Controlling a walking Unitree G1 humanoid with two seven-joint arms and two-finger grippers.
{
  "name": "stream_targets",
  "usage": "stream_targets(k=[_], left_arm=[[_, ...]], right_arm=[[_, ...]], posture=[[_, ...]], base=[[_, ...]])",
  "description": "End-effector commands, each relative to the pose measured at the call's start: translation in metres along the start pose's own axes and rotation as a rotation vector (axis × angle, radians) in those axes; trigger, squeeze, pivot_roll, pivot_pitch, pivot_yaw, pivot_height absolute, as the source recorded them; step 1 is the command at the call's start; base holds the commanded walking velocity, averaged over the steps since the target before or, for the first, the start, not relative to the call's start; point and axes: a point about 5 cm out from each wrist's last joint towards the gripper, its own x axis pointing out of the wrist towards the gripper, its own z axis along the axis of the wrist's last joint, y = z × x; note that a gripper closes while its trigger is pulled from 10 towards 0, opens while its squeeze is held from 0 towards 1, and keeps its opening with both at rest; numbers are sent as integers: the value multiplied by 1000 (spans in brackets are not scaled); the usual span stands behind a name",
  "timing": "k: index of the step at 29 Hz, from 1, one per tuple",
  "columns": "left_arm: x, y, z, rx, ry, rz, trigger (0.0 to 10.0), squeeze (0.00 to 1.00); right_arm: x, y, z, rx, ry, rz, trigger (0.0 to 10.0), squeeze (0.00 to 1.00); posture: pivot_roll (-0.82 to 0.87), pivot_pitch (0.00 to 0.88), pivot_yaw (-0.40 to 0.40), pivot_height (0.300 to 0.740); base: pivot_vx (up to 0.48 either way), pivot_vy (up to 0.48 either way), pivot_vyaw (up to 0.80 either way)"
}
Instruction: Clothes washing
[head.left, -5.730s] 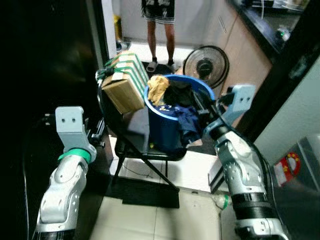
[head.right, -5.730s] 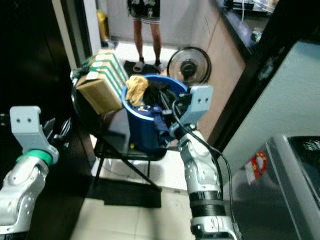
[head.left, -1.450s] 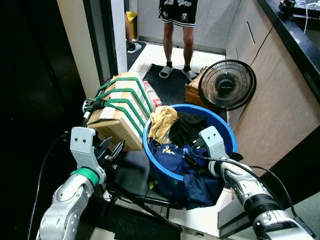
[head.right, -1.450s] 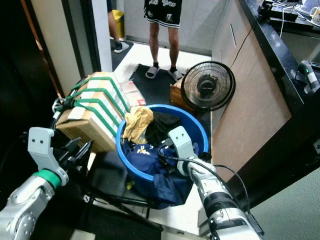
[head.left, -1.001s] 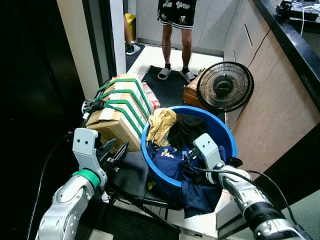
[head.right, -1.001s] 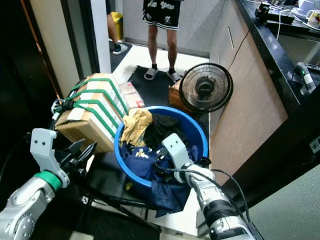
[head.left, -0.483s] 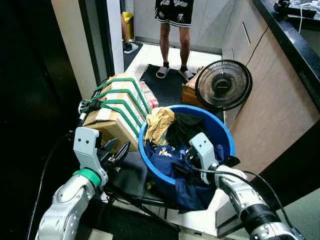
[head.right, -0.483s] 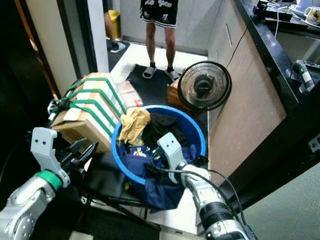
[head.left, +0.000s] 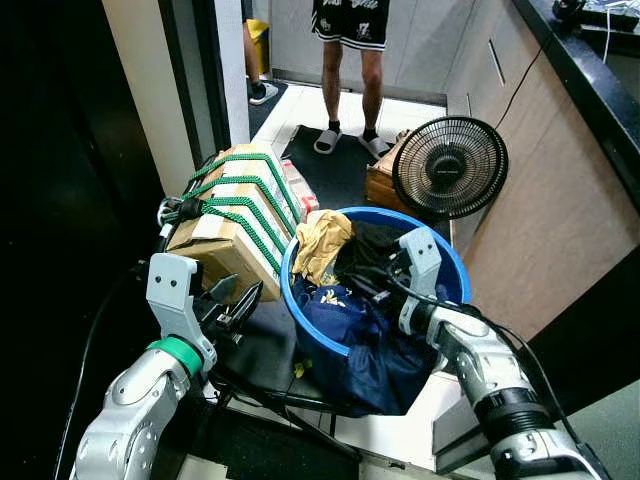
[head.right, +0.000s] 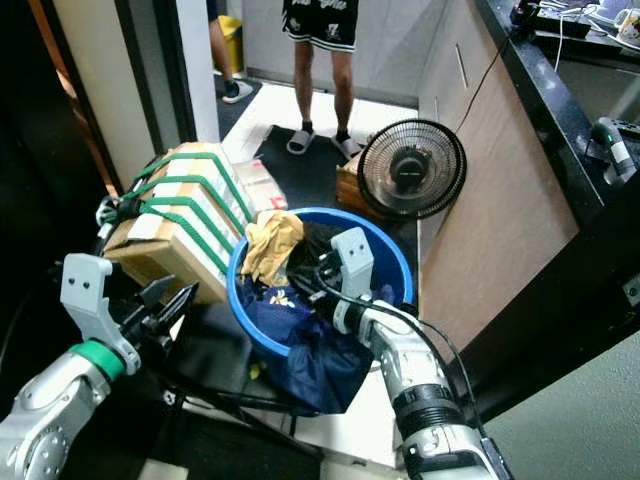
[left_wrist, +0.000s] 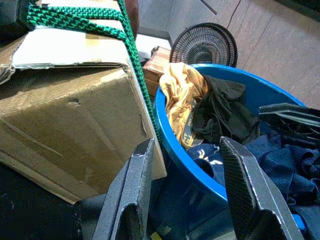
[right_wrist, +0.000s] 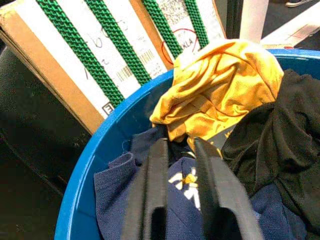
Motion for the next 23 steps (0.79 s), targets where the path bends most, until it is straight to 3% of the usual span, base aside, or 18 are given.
stream_targets(k=[1,2,3,4,5,10,15,17,23], left_arm=[[-2,-1,-2,-1,14,-12,10000,0],[-2,-1,-2,0,14,-14,10000,0],[-3,-1,-1,1,14,-16,10000,0],[-3,-1,-1,1,14,-16,10000,0],[-3,-1,-1,1,15,-19,10000,0],[-5,-2,-1,0,15,-28,10000,0],[-7,-3,0,-2,12,-35,10000,0],[-8,-3,0,-5,9,-37,10000,0],[-8,-4,2,-16,-5,-54,10000,0]], right_arm=[[0,0,-1,12,5,-4,0,0],[0,2,-2,-13,17,9,0,0],[-1,3,-6,-36,34,1,4118,0],[-1,3,-6,-36,34,1,4118,0],[-1,4,-10,-38,47,4,10000,1000],[-7,4,-18,-52,62,-15,10000,1000],[-23,1,-21,-16,-27,-66,10000,1000],[-37,-2,-22,21,-111,-121,10000,1000],[-49,1,-25,62,-171,-132,10000,1000]], posture=[[148,65,15,740],[151,66,13,740],[151,66,13,740],[151,66,13,740],[154,65,12,740],[157,65,10,740],[157,65,10,740],[160,65,11,740],[158,63,14,740]], base=[[0,0,0],[0,0,0],[0,0,0],[0,0,0],[0,0,0],[0,0,0],[0,0,0],[0,0,0],[0,0,0]])
